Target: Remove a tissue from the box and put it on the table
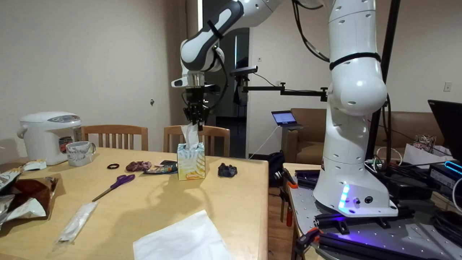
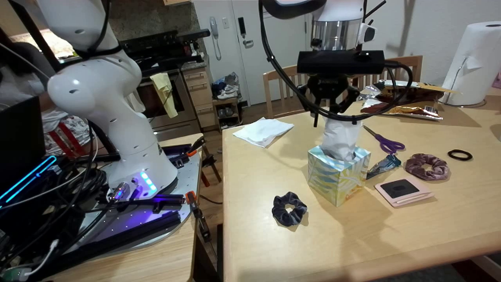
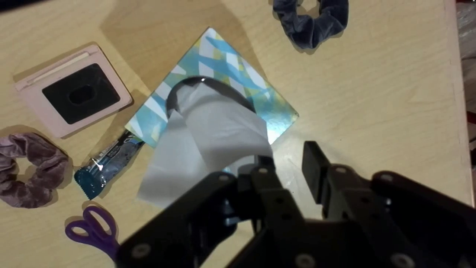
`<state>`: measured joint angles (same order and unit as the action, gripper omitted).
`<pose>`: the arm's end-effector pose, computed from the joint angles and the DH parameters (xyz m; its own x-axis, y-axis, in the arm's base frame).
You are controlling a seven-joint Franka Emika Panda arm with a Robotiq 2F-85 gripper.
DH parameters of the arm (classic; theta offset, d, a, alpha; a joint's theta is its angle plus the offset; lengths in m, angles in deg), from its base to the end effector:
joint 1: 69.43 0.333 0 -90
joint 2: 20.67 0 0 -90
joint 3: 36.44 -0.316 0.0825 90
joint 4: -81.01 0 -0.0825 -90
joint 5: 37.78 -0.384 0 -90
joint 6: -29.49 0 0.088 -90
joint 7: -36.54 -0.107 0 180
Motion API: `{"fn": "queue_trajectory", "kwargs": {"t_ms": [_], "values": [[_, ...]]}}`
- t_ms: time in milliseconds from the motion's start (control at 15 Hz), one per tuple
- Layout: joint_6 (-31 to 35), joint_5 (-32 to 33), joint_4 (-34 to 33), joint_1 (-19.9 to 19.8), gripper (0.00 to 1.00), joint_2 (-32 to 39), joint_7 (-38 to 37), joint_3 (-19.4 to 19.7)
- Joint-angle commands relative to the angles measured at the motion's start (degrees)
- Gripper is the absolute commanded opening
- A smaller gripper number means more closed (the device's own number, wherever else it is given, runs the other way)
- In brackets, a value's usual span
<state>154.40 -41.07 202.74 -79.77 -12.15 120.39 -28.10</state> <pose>0.5244 -0.1741 0.3343 0.4514 0.8922 0.0125 0.8889 -0.4484 -0.0934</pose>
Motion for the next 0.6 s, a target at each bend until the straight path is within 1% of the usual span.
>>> {"fn": "queue_trajectory", "kwargs": {"t_ms": [0,67,533], "values": [[0.07,1.03,1.5,-0.44,0.02,-2.97,-1.82,0.01],[-0.44,1.62,1.42,-0.32,0.0,-3.77,-2.5,0.19],[-1.9,2.6,0.5,0.55,0.0,-7.53,-4.61,0.23]]}}
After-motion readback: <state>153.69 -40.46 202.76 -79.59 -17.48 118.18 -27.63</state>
